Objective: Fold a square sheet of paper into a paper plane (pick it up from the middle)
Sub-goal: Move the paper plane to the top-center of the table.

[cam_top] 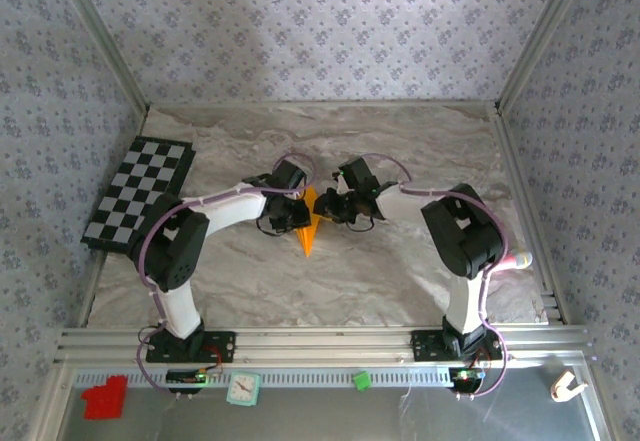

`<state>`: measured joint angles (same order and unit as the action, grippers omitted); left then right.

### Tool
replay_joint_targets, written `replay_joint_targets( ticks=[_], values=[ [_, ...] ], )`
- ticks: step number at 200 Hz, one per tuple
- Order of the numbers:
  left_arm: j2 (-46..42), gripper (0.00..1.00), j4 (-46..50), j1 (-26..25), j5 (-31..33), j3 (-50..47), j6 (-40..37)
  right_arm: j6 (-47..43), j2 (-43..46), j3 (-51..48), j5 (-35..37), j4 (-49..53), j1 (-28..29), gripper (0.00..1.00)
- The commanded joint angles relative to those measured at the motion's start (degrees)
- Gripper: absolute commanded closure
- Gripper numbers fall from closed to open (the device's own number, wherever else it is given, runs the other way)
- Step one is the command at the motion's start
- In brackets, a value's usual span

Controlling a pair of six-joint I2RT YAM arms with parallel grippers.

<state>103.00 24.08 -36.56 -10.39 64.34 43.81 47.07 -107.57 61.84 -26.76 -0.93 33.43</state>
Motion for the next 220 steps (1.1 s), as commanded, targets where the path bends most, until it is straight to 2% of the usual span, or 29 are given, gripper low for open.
replay_joint_targets(
  ticks=[1,42,86,119,148,190,220],
  values=[
    [0.5,0.85,3.5,-0.4,3.2,2.9,-2.4,-1.1,4.8,-0.5,4.5,3.3,-0.8,0.69],
    [1.4,0.95,7.1,-0.4,7.3,7.4,-6.5,-2.7,12.4,-5.6,13.2,5.1,-3.1,0.49],
    [5.6,0.96,10.9,0.3,12.0,16.8,-11.2,-7.1,21.1,-11.7,22.5,6.1,-5.4,0.3],
    [12.7,0.95,14.5,0.6,15.7,26.9,-13.1,-8.7,25.4,-15.3,25.0,6.2,-7.8,0.26],
    [19.0,0.94,18.6,0.7,18.3,34.6,-12.5,-8.7,26.6,-16.7,23.6,6.2,-10.0,0.26],
    [25.0,0.9,20.7,0.6,18.5,40.8,-11.7,-9.3,26.7,-16.6,21.3,6.6,-11.5,0.26],
    [27.2,0.81,21.2,0.6,16.1,42.2,-11.3,-9.0,26.5,-16.8,20.4,6.2,-11.8,0.25]
  ],
)
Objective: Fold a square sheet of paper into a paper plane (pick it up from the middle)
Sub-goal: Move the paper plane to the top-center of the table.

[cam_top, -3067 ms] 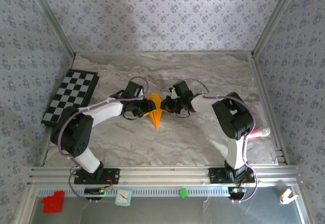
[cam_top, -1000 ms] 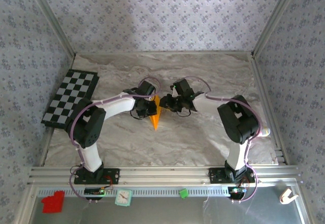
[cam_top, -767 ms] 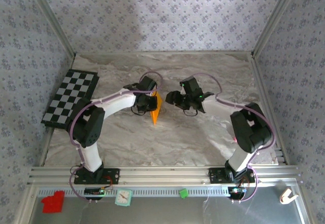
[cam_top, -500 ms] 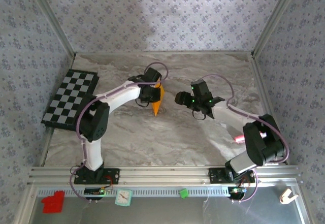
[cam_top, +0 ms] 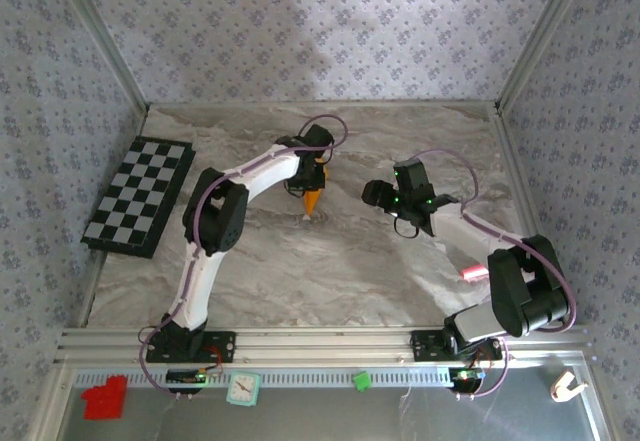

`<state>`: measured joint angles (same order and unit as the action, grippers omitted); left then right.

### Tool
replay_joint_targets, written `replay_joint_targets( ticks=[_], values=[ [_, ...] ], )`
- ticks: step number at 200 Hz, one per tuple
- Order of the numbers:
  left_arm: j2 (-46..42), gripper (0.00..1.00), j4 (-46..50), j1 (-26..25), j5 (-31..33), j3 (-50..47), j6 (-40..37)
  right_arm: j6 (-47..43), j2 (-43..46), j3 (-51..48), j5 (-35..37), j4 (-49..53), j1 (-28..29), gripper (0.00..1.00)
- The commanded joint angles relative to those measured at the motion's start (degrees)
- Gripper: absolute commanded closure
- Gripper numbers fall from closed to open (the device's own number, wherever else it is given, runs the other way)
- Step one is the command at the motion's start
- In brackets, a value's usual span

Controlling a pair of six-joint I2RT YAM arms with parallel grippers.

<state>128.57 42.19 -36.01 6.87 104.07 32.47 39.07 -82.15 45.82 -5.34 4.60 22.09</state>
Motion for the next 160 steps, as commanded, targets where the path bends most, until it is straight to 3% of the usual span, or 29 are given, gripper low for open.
replay_joint_targets(
  ticks=[1,39,94,160],
  values=[
    [1.6,0.81,3.1,0.1,-1.1,2.4,0.0,-1.0,1.2,-0.8,-1.1,0.7,-0.4,0.25],
    [2.8,0.79,3.6,0.1,-2.1,2.8,0.5,-0.6,0.9,-0.9,-1.9,0.2,-0.7,0.25],
    [4.9,0.66,4.5,0.0,-0.7,2.7,1.5,-0.2,0.6,-1.0,-2.5,0.1,-0.8,0.25],
    [7.0,0.59,4.4,-0.2,2.2,2.1,2.1,0.0,0.5,-0.8,-2.3,0.3,-0.9,0.25]
  ],
)
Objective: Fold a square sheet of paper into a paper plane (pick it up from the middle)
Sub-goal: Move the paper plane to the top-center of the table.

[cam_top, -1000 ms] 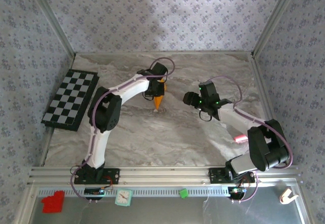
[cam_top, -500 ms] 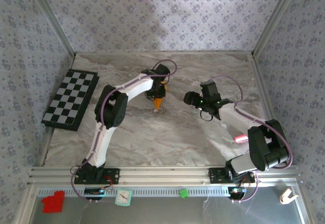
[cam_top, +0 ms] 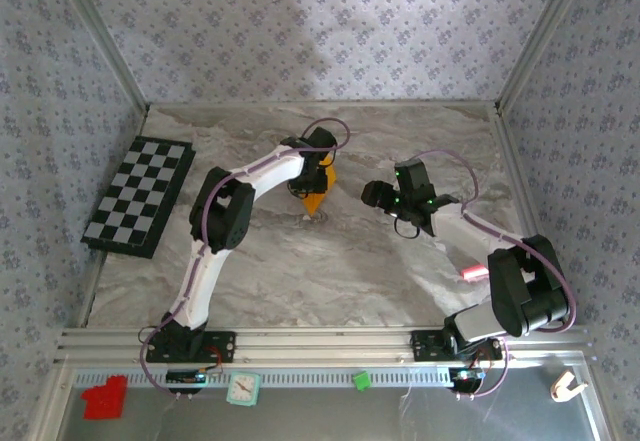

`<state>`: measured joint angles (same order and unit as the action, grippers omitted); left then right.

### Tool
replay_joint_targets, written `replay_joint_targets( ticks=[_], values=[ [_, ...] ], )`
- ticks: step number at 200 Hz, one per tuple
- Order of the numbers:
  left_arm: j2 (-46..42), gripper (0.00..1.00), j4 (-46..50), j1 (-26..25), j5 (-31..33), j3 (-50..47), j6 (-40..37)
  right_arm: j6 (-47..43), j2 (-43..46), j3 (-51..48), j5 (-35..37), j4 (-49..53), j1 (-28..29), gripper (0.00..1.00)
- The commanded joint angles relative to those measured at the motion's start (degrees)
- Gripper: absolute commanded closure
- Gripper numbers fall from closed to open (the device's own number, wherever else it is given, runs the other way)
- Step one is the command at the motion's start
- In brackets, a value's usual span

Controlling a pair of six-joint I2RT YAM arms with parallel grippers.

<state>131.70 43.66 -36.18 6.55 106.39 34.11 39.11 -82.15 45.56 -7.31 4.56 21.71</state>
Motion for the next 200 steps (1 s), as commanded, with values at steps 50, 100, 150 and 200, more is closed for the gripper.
replay_joint_targets(
  ticks=[50,100,150,200],
  values=[
    [5.7,0.57,3.4,0.8,7.0,4.4,-1.7,-0.4,0.5,-0.4,-0.1,0.7,-0.5,0.25],
    [9.0,0.58,1.3,2.4,4.7,11.7,-5.4,-0.7,0.5,0.2,-0.2,1.6,-0.6,0.25],
    [10.6,0.62,1.9,2.6,4.3,15.1,-3.8,-0.6,0.5,0.3,-0.1,1.9,-0.6,0.25],
    [10.3,0.57,1.8,2.6,3.8,15.7,-3.5,-0.4,0.5,0.2,-0.2,1.7,-0.6,0.25]
  ],
)
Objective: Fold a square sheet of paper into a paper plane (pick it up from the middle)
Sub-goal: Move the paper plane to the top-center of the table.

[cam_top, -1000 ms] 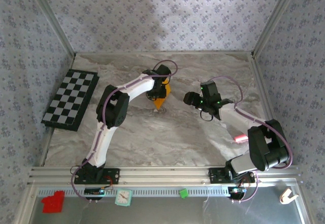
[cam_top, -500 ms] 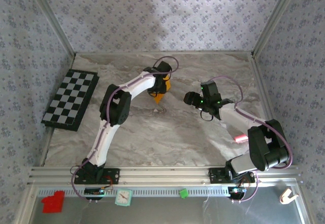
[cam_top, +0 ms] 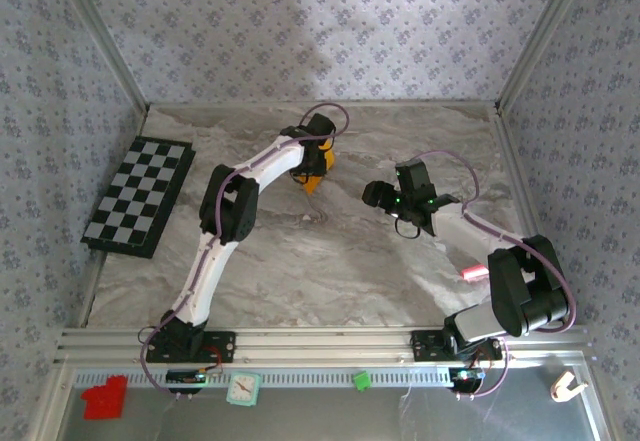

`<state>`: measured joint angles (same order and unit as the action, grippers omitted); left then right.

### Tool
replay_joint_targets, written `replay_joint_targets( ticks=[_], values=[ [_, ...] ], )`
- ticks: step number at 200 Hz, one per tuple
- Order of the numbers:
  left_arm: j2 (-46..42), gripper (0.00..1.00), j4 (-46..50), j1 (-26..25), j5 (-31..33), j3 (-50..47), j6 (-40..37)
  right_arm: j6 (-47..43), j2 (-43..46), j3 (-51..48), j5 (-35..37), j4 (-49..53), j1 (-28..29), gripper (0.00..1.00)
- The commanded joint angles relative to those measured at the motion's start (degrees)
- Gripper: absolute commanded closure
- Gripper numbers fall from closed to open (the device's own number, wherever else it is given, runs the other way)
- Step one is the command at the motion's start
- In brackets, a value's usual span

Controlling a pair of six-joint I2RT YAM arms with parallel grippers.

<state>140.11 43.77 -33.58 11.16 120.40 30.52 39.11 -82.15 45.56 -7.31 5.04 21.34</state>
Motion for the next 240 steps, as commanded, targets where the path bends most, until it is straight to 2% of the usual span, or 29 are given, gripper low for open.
replay_joint_targets(
  ticks=[1,62,116,166,210,240],
  values=[
    [1.9,0.57,1.7,0.1,-0.8,1.6,0.1,-0.4,0.5,0.2,-0.2,1.2,-0.3,0.25],
    [4.6,0.57,3.1,0.1,-1.3,1.9,0.2,-0.2,0.5,0.0,-0.3,1.1,-0.2,0.25],
    [0.1,0.55,5.7,0.0,-1.7,8.0,0.5,-0.7,0.8,0.5,0.8,1.6,-0.2,0.24],
    [-4.0,0.53,6.1,0.0,-1.4,8.4,1.0,-0.9,1.7,0.7,1.8,2.7,-0.3,0.23],
    [-11.1,0.47,6.9,0.0,1.6,7.6,0.4,-2.6,5.0,2.7,5.4,5.9,-0.8,0.18],
    [-22.2,0.4,2.9,0.0,6.3,-1.3,-0.2,-8.3,10.2,4.6,10.5,8.9,-1.1,0.1]
  ],
)
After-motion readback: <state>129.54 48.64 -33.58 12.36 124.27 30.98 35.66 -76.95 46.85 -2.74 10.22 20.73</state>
